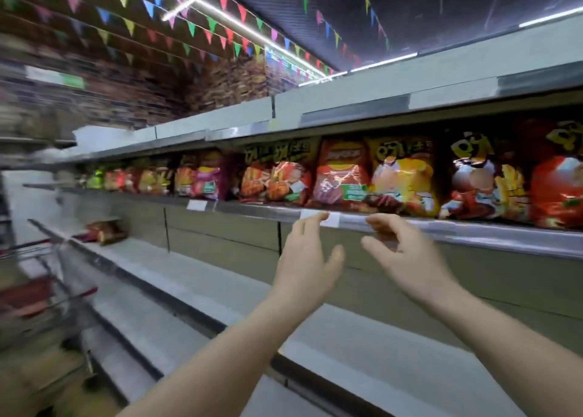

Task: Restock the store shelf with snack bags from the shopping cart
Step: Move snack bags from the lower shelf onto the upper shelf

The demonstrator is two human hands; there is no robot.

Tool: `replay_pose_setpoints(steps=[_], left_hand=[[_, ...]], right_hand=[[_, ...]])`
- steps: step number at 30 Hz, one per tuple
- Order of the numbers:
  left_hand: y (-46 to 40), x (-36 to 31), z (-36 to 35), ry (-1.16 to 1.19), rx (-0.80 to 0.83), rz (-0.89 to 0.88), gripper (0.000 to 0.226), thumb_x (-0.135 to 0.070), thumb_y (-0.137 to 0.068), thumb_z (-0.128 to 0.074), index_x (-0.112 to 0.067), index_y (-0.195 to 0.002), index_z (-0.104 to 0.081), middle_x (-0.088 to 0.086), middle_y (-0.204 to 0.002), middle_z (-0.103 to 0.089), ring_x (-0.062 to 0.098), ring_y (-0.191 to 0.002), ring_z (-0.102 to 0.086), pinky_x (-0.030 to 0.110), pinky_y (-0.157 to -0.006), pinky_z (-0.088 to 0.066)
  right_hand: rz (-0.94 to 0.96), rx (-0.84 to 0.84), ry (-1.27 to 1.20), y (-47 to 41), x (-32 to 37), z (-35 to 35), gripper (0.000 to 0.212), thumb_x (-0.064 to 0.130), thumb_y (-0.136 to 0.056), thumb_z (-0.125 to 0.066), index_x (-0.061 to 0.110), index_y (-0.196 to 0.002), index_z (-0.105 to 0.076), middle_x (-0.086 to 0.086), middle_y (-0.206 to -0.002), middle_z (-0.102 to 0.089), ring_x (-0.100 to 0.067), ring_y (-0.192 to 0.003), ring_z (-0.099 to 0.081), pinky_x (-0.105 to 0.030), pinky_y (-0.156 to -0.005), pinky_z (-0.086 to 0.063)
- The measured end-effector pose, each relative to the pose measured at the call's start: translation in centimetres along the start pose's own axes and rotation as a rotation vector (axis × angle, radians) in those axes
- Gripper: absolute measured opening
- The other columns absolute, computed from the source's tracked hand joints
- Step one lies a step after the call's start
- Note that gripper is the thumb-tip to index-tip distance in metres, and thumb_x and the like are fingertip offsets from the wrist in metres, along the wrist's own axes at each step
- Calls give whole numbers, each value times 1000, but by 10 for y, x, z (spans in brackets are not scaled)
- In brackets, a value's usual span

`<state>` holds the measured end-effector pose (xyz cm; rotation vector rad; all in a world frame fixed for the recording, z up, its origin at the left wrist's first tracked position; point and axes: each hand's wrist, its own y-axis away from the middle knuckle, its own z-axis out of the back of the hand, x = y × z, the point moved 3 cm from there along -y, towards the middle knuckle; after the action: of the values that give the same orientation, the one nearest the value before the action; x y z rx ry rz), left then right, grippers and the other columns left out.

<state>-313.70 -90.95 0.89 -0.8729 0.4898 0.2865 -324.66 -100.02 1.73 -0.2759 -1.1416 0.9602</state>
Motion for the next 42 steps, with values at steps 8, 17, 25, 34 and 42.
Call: replay_pose_setpoints(steps=[8, 17, 25, 34, 42], left_hand=[[-2, 130, 74, -109, -2, 201, 54, -29, -96, -49, -28, -145, -26, -8, -146, -30, 10, -129, -36, 22, -96, -32], [-6, 263, 125, -200, -114, 445, 51, -28, -97, -47, -24, -145, -28, -1, -144, -35, 15, -126, -41, 33, -104, -38], [-58, 370, 156, -310, -237, 605, 52, -29, -97, -49, -22, -145, -30, 2, -146, -36, 16, -121, -46, 28, -98, -38], [-64, 501, 215, -413, -364, 828, 51, -24, -96, -51, -18, -143, -33, 3, -141, -44, 19, -125, -46, 33, -103, -40], [-82, 658, 291, -393, -401, 857, 50, -26, -96, -51, -18, -142, -34, 5, -138, -46, 23, -121, -50, 46, -100, -46]], right_hand=[[11, 139, -92, -37, 25, -142, 32, 12, -90, -57, 11, -122, -56, 0, -112, -55, -9, -101, -48, -17, -84, -32], [54, 374, -215, -75, 31, -297, 35, 26, -91, -55, 19, -126, -51, 5, -119, -54, -9, -108, -49, -23, -90, -38], [117, 536, -319, -148, 24, -430, 37, 27, -91, -56, 20, -127, -51, 2, -122, -55, -9, -106, -50, -22, -88, -38], [85, 751, -360, -201, 37, -596, 37, 29, -92, -54, 18, -128, -50, 0, -124, -54, -13, -108, -50, -27, -91, -41], [103, 795, -341, -240, 79, -765, 40, 31, -92, -54, 17, -130, -49, -3, -127, -54, -14, -109, -50, -28, -91, -40]])
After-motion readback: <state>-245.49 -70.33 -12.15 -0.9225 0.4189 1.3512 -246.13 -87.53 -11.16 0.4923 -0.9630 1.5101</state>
